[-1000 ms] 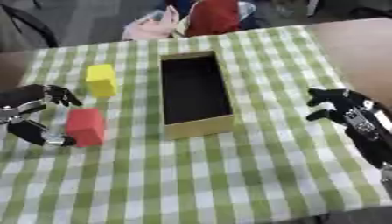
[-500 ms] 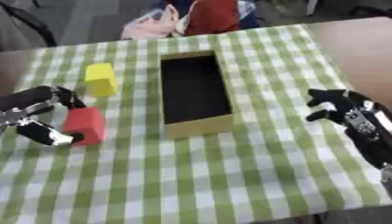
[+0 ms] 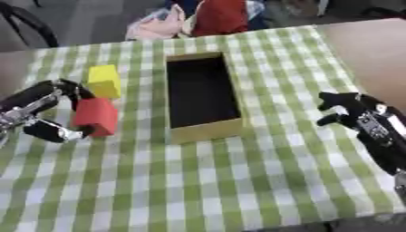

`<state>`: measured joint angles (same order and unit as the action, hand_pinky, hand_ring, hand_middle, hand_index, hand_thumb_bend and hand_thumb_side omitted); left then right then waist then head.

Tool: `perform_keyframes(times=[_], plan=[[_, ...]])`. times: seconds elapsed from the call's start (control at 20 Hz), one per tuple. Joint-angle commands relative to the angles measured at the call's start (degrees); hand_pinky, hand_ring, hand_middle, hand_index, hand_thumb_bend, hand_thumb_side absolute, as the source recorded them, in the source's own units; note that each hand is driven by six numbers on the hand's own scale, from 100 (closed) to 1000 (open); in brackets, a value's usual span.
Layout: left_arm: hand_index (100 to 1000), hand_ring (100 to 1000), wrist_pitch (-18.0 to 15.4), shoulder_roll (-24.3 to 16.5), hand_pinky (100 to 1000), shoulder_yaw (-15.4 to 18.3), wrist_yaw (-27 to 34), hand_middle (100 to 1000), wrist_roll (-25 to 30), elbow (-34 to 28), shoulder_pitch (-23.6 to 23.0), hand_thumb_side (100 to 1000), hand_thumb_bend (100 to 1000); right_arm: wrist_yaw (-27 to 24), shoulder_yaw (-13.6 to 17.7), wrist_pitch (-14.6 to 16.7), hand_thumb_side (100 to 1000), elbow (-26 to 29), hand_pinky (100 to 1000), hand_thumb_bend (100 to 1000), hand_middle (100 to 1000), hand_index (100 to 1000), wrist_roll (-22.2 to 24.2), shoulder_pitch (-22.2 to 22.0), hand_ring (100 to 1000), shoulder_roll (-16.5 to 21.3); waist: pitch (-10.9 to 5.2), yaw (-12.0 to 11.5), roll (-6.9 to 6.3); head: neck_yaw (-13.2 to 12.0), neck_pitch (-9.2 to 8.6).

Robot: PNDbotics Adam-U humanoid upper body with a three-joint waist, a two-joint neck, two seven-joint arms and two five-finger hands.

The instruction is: Pick up objects on the table and place them in the box.

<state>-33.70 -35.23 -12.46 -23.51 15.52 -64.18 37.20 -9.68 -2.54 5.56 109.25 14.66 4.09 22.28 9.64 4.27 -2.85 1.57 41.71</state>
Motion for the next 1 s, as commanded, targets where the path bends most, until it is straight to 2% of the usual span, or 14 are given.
perform_keyframes(times=[0.05, 0.4, 1.0], plan=[[588, 483, 1.8, -0.7, 640, 0.7, 3.5, 460, 0.1, -3.1, 2.3, 252, 114, -0.3, 0.0, -0.1, 730, 0.8, 657, 100, 638, 755, 0.1, 0.7, 947, 0.4, -0.70, 0.2, 0.14, -0.2, -0.54], [593, 489, 3.3, 1.9, 646, 0.9, 5.3, 464, 1.5, -2.0, 7.0, 259, 100, -0.7, -0.8, 0.0, 726, 1.2, 657, 100, 633, 755, 0.9, 1.4, 946, 0.5, -0.44, 2.4, 0.14, -0.8, -1.04], [618, 514, 1.0, 6.8, 665, 0.7, 4.7, 487, 4.8, 4.4, 12.8, 366, 100, -3.5, -3.2, 0.2, 712, 3.4, 657, 100, 621, 754, 4.3, 4.0, 943, 0.9, 0.75, 9.5, -0.58, -3.3, -2.67]])
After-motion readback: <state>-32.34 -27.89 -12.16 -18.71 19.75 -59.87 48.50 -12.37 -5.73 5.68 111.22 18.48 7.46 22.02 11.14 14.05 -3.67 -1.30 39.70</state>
